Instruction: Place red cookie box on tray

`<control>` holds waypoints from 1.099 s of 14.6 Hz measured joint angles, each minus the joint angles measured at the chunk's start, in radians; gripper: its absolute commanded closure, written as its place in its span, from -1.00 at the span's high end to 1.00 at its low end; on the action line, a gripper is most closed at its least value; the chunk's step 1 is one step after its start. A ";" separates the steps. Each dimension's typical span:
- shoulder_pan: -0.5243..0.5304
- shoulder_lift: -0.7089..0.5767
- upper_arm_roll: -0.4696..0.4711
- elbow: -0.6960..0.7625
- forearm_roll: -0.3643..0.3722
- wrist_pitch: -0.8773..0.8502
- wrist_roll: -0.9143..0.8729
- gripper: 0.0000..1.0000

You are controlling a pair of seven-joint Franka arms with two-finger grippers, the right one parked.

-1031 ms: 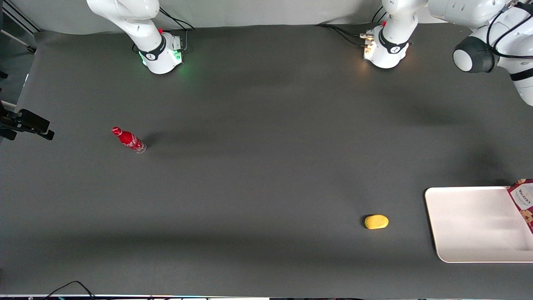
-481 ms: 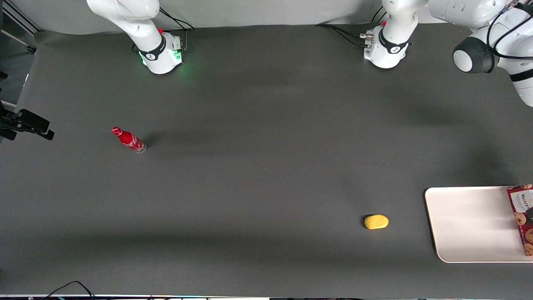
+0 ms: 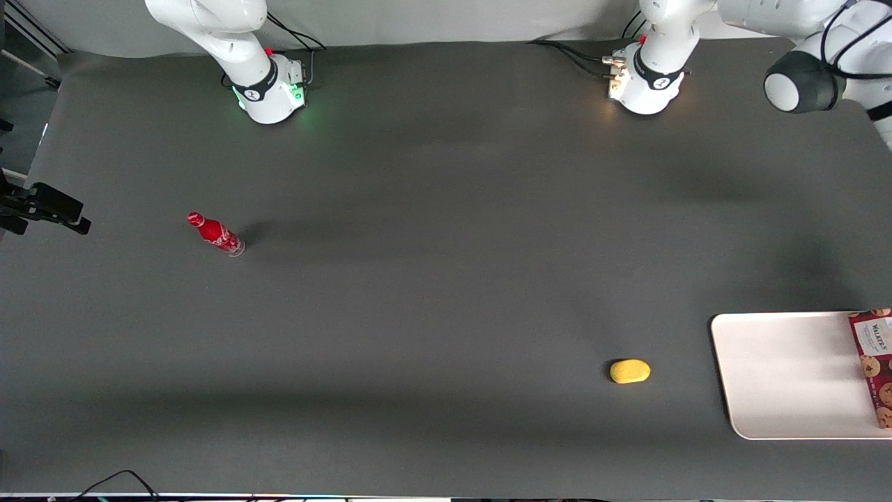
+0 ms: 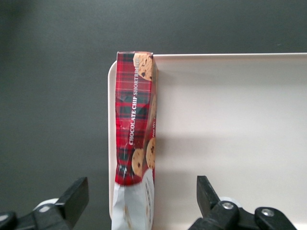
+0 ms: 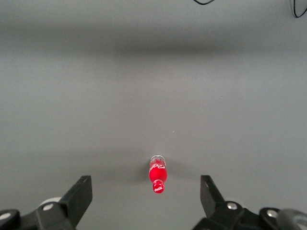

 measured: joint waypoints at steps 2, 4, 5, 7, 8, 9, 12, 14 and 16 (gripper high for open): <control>0.000 -0.075 0.000 -0.019 0.000 -0.087 -0.021 1.00; -0.010 -0.170 -0.002 -0.084 0.014 -0.172 -0.086 1.00; -0.025 -0.228 -0.005 -0.136 0.048 -0.196 -0.124 1.00; -0.071 -0.361 -0.023 -0.271 0.120 -0.217 -0.192 1.00; -0.097 -0.439 -0.037 -0.350 0.149 -0.222 -0.231 1.00; -0.123 -0.518 -0.055 -0.429 0.178 -0.225 -0.264 1.00; -0.168 -0.711 -0.145 -0.587 0.261 -0.277 -0.378 1.00; -0.177 -0.803 -0.219 -0.642 0.300 -0.323 -0.463 1.00; -0.180 -0.880 -0.277 -0.701 0.321 -0.326 -0.508 1.00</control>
